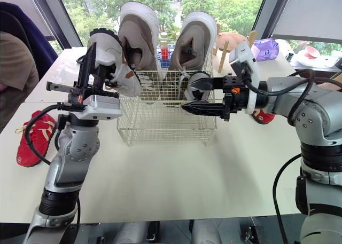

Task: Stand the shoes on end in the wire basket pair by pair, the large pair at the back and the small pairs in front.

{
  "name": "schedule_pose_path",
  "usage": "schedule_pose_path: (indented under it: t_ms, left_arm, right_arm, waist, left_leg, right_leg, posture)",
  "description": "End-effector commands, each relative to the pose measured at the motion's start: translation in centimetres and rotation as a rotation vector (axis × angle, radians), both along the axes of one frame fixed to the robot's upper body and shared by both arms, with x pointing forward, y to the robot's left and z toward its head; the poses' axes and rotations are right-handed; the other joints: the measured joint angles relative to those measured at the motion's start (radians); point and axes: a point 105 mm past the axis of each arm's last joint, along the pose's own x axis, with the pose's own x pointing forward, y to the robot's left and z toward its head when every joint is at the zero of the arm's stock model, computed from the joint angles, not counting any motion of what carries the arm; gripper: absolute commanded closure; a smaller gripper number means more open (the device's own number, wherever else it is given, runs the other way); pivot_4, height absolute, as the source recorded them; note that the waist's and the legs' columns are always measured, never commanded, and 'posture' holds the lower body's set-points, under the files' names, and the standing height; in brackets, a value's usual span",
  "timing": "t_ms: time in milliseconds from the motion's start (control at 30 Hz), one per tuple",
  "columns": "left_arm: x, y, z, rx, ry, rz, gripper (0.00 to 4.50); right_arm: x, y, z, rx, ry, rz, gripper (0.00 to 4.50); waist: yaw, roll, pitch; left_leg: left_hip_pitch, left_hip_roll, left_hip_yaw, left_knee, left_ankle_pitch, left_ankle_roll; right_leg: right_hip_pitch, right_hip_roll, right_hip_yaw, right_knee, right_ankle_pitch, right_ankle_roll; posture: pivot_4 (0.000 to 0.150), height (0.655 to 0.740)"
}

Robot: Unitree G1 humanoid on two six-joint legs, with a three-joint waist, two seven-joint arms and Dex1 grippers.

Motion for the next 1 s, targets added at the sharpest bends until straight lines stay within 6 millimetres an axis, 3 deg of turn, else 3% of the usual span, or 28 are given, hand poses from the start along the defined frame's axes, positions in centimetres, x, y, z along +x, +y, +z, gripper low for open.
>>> schedule_pose_path:
  t_ms: [33,233,367,600,867,1000]
  left_arm:
    - [1.2,0.1,-1.5,-0.026,0.095,-0.014,4.40]
    - [-0.5,-1.7,2.4,0.098,-0.138,0.017,4.40]
    - [-0.5,-1.7,2.5,0.077,-0.135,0.019,4.40]
    - [1.6,-0.9,0.2,0.056,-0.011,0.073,4.40]
    - [3.7,-0.7,-5.5,-0.069,0.395,-0.107,4.40]
    - [2.2,-0.8,-6.3,-0.011,0.487,-0.177,2.99]
  right_arm:
    - [-0.7,-0.3,1.2,0.021,-0.057,0.006,0.00]
    - [-0.7,-0.3,0.9,0.023,-0.053,0.001,0.00]
    - [-0.6,-0.5,0.9,0.027,-0.053,-0.005,0.00]
    - [-0.5,-0.4,0.8,0.036,-0.053,-0.005,0.00]
    - [-0.5,-0.5,0.7,0.029,-0.051,-0.011,0.00]
    - [-0.4,-0.6,0.5,0.029,-0.045,-0.013,0.00]
  waist:
    - [0.000,0.001,-0.001]
    - [-0.001,0.001,-0.001]
    - [-0.002,0.001,-0.001]
    - [-0.001,0.001,-0.001]
    - [-0.002,0.001,-0.001]
    - [-0.002,0.001,-0.001]
  left_leg:
    - [0.000,0.000,0.000,0.000,0.000,0.000]
    - [0.000,0.000,0.000,0.000,0.000,0.000]
    - [-0.001,0.000,0.000,0.000,-0.001,0.002]
    - [-0.001,0.000,0.001,0.000,-0.001,0.002]
    - [-0.001,0.000,0.000,0.000,-0.001,0.002]
    - [-0.001,0.000,0.000,0.000,-0.001,0.002]
  right_leg:
    - [0.000,0.000,0.000,0.000,0.000,0.000]
    - [0.000,0.001,0.000,0.000,0.000,0.000]
    - [-0.001,0.001,0.000,-0.001,0.002,0.003]
    - [-0.001,0.001,0.000,-0.001,0.001,0.003]
    - [-0.001,0.001,0.000,-0.001,0.000,0.000]
    - [-0.001,0.000,0.000,-0.001,0.000,-0.001]
  posture:
    - [0.150,0.7400]
    - [0.150,0.7400]
    - [0.150,0.7400]
    - [0.150,0.7400]
    - [0.150,0.7400]
    - [0.150,0.7400]
